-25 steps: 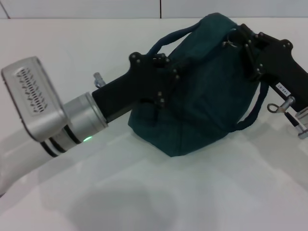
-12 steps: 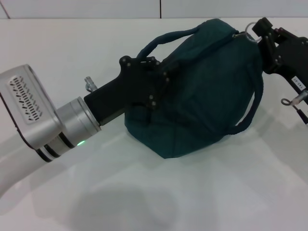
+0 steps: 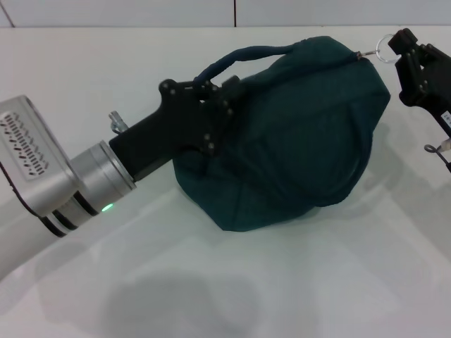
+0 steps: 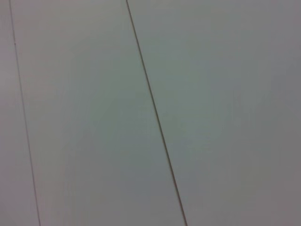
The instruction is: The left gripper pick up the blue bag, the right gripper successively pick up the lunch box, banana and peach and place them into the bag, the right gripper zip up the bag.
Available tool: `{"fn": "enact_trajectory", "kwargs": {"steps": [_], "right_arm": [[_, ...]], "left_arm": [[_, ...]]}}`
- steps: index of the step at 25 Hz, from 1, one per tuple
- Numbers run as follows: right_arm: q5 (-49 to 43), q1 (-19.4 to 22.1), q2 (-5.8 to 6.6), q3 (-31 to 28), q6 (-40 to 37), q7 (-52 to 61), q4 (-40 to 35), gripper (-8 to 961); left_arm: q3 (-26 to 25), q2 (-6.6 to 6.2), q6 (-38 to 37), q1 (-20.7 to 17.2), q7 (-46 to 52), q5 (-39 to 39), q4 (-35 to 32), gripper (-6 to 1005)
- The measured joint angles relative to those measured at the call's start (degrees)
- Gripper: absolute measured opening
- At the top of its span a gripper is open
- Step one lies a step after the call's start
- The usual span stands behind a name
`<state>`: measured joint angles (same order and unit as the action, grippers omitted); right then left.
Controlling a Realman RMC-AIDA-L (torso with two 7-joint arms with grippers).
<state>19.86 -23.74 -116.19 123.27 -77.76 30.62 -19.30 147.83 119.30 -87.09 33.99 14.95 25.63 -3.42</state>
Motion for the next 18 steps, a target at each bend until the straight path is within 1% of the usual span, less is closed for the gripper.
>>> {"fn": "enact_trajectory", "kwargs": {"steps": [5, 13, 18], "right_arm": [[0.02, -0.07, 0.0, -0.05, 1.25, 1.84, 0.8, 60], [-0.27, -0.57, 0.0, 0.14, 3.2, 3.14, 1.54, 91], [-0.87, -0.81, 0.11, 0.26, 3.32, 3.6, 1.52, 110]], "left_arm": [[-0.06, -0.31, -0.12, -0.02, 0.45, 2.9, 1.02, 46], [-0.09, -0.31, -0.16, 0.09, 0.47, 4.95, 2.17, 46], [0.34, -0.03, -0.18, 0.29, -0.31, 4.91, 2.22, 45]]}}
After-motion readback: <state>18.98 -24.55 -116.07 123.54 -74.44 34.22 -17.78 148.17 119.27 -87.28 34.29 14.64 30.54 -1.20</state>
